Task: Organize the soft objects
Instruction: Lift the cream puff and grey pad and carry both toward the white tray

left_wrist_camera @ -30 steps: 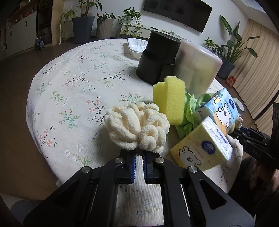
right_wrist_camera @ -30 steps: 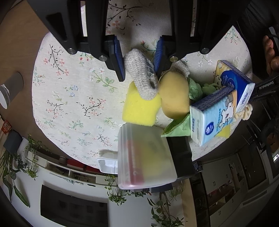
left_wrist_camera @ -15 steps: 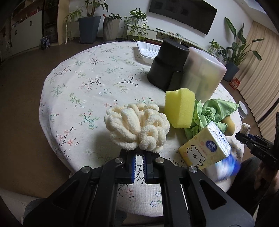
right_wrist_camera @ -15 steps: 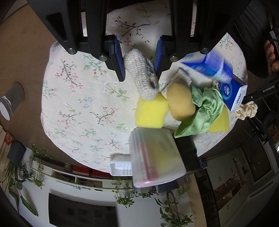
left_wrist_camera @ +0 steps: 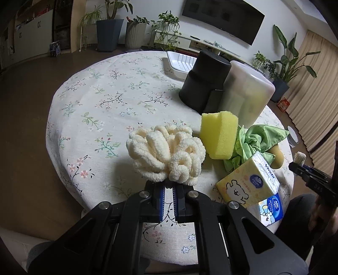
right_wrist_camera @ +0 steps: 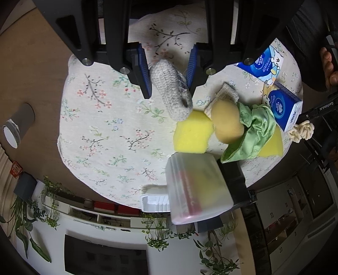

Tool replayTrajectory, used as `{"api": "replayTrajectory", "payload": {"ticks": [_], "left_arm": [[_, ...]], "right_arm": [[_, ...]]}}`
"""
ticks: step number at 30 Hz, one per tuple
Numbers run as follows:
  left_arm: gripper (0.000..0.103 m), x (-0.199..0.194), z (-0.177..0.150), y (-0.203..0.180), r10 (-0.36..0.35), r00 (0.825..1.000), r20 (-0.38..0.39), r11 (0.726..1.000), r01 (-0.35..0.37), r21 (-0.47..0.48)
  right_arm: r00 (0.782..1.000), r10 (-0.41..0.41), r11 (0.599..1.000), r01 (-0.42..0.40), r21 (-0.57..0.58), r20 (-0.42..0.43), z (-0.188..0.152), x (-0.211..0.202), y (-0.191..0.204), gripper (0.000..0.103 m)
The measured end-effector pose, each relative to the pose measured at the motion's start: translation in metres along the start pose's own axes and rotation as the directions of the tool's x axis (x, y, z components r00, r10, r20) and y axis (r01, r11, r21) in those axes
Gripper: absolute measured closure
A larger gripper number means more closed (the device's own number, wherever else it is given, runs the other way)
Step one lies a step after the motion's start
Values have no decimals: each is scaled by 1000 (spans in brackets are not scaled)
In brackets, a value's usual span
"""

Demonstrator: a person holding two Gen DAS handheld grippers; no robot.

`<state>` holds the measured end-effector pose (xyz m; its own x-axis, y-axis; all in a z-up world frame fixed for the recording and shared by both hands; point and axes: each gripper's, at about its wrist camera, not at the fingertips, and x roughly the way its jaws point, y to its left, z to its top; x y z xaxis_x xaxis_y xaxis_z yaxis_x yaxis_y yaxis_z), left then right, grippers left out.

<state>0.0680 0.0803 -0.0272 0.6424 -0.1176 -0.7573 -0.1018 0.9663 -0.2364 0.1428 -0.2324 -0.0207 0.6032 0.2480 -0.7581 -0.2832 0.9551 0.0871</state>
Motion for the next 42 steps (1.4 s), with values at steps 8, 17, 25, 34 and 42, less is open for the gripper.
{"api": "replayTrajectory", "payload": {"ticks": [8,17,25,34,42], "left_arm": [[99,-10,29,33,32,999,32,999,-32,-15],[98,-2,87,84,104,992,66,994,-104,-17],[98,25,164,117,152,986,73,988,-153,10],[98,42,275,99,191,969,156,970,-211,125],[98,109,333,31,102,988,115,933,-135,334]], "right_arm": [[1000,-25,995,24,99,12,12,-10,-47,69],[983,-178,969,168,182,39,52,-19,-141,69],[957,-291,931,280,236,12,111,-3,-235,69],[943,-330,901,302,311,41,228,31,-300,69],[950,-297,947,281,156,95,334,83,-248,69]]}}
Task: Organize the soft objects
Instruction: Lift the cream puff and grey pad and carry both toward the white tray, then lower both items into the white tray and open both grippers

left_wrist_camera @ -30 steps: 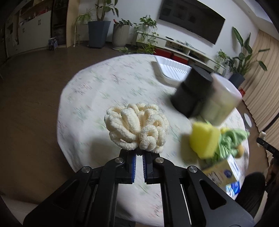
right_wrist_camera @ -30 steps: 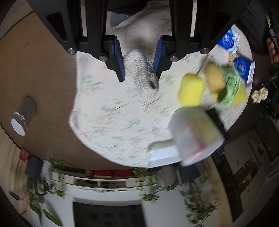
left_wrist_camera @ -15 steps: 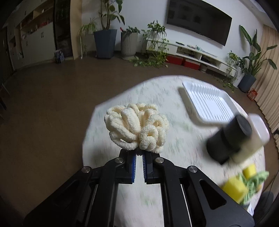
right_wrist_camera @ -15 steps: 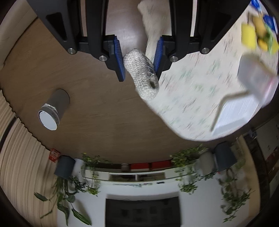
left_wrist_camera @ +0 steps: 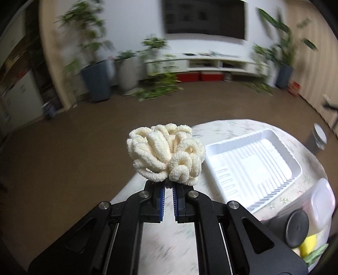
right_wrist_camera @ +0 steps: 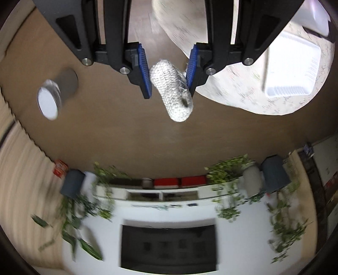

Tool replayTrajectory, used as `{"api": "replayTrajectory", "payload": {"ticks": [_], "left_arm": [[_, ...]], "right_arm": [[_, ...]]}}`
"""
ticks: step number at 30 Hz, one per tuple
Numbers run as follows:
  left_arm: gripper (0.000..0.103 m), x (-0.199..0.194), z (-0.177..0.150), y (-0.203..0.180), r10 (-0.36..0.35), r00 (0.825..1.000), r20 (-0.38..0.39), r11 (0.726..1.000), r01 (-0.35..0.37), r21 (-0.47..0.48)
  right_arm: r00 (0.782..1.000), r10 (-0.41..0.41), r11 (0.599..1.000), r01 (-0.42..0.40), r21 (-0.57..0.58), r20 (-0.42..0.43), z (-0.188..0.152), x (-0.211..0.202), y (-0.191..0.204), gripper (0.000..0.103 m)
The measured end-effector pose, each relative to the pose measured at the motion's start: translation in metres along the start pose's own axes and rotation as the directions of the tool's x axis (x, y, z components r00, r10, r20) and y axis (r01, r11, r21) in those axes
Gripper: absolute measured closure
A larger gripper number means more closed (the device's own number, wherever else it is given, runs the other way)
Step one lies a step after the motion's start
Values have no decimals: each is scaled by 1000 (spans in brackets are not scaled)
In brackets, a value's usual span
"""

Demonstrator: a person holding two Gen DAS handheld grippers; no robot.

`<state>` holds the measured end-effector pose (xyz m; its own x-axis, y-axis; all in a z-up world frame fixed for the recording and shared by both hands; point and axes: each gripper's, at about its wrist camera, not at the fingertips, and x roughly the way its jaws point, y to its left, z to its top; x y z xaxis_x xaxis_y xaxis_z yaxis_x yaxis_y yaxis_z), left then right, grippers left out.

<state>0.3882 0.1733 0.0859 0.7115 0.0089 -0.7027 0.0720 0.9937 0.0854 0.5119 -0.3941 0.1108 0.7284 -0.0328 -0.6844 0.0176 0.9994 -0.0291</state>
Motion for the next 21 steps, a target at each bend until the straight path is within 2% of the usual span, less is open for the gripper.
{"api": "replayTrajectory", "payload": {"ticks": [4,8,12,21], "left_arm": [[98,35,14,-47,-59,997,-46,989,64,132],[98,63,21,-81,-102,990,-93,970,119,210],[98,83,23,-95,-135,983,-128,962,161,220],[98,123,9,-119,-213,954,-210,928,265,262]], "right_arm": [[997,74,981,-75,-180,-12,18,22,75,69],[986,154,926,-169,-337,-71,6,48,150,69],[969,207,875,-244,-418,-134,-14,66,196,69],[922,300,772,-386,-505,-245,-43,87,253,69]]}}
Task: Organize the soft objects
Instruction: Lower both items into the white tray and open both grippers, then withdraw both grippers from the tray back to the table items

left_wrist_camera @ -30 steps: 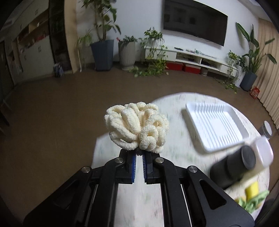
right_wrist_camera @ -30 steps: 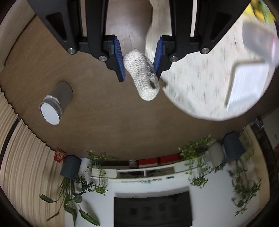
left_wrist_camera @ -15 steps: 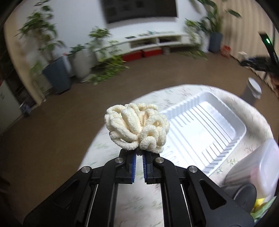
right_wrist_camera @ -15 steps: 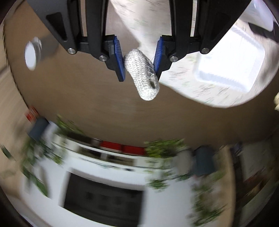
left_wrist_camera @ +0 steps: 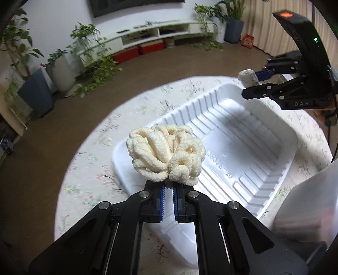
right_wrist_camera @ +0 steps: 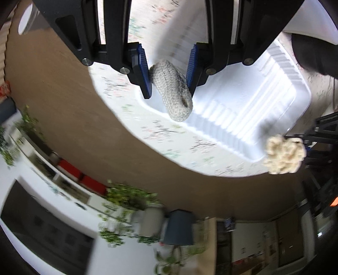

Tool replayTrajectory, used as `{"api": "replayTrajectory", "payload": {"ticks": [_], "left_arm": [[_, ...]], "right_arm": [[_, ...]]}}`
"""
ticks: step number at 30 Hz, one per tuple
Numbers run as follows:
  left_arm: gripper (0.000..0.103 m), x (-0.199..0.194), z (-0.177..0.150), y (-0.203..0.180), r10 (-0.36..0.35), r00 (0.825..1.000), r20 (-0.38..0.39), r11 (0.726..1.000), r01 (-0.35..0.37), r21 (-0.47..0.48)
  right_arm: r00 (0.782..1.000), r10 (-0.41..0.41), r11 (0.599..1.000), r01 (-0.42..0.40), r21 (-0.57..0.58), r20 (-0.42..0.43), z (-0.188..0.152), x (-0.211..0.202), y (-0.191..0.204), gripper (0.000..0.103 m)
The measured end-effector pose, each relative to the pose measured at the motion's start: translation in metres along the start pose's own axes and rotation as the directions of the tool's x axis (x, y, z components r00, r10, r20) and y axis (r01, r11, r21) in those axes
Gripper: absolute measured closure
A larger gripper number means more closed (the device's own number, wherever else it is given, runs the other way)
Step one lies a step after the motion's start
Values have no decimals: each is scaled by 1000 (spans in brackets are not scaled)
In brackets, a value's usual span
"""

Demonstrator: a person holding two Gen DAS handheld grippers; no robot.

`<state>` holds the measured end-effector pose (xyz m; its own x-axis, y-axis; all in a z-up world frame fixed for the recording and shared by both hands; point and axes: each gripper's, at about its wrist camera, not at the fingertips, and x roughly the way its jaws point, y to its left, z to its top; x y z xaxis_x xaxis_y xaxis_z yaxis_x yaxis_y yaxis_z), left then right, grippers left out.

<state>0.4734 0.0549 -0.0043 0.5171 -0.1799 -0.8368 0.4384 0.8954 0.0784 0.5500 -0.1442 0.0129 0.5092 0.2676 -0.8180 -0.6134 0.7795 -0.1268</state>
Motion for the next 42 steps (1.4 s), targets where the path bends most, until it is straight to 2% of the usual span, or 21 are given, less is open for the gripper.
{"api": "replayTrajectory", "payload": {"ticks": [7,16,23,26,28,29,30,31,38,39,42], "left_arm": [[98,18,-7,-15,-51,998,-28,998,52,44],[94,35,-9,-27,-24,997,-74,998,28,57],[92,36,-9,-27,-12,998,-65,999,14,36],[82,35,-11,-29,-9,998,-58,999,11,32],[73,33,-13,-29,0,999,-54,1000,2,31],[61,33,-12,-27,-2,999,-55,1000,4,28],[49,32,-13,-26,-5,999,-50,1000,7,25],[47,30,-13,-26,-7,999,-46,1000,8,26],[39,10,-11,-22,-12,1000,-6,1000,12,26],[36,6,-11,-20,-11,1000,3,1000,11,19],[36,-8,-14,-9,1,1000,20,1000,-1,-13]], "right_arm": [[997,53,995,-58,-87,-57,-5,24,21,69],[994,46,991,-58,-124,-94,-14,39,38,68],[995,43,991,-53,-120,-85,-15,42,39,66],[996,33,991,-42,-124,-78,-17,42,40,65],[997,20,992,-29,-123,-71,-17,41,41,56],[997,21,992,-29,-120,-70,-18,40,41,55],[998,22,993,-30,-117,-66,-18,40,39,49],[998,23,993,-30,-113,-61,-18,39,38,44],[1000,24,994,-25,-106,-13,-17,25,33,40],[1000,27,995,-27,-97,0,-16,20,30,38],[999,26,997,-24,-67,29,-16,5,20,31]]}}
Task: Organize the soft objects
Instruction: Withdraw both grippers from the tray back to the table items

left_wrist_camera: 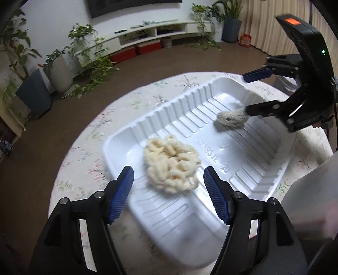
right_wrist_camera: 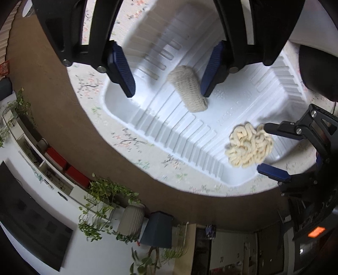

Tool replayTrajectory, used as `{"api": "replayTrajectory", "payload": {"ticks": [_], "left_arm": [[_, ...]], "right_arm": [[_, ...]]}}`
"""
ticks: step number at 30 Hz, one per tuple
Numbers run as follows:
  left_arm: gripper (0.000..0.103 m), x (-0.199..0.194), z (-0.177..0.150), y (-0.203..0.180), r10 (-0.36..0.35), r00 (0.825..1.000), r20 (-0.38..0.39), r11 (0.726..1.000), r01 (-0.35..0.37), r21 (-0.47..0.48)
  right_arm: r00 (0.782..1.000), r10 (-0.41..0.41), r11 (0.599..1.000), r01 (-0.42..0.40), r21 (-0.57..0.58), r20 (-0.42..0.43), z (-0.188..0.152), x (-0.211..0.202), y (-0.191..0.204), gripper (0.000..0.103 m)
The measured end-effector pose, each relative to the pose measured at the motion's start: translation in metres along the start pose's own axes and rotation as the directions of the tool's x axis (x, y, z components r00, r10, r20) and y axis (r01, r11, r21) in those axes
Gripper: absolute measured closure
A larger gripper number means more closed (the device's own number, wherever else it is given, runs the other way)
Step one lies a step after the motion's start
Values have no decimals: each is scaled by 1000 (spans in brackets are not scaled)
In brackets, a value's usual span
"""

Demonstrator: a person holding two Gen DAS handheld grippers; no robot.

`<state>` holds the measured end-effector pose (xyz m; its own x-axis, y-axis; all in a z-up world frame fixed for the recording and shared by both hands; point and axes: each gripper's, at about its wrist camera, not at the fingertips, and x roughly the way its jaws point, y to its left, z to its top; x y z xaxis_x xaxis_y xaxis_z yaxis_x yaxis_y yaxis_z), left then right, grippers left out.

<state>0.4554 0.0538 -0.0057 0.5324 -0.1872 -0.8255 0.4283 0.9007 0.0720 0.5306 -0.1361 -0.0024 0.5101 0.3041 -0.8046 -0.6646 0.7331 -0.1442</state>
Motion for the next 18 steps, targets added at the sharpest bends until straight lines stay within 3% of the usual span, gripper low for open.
{"api": "replayTrajectory", "payload": {"ticks": [3,9,18], "left_arm": [[36,-14,-4,12,29,999,15,999,-28,-34],[35,-56,-14,45,88,993,73,987,-77,-140],[35,-123,-50,94,208,972,113,934,-163,-317]], "right_arm": [[1000,-25,999,24,37,12,-2,-15,-14,24],[994,-94,987,87,134,53,-12,-58,-47,24],[978,-197,943,170,287,69,-57,-124,-93,24]]}}
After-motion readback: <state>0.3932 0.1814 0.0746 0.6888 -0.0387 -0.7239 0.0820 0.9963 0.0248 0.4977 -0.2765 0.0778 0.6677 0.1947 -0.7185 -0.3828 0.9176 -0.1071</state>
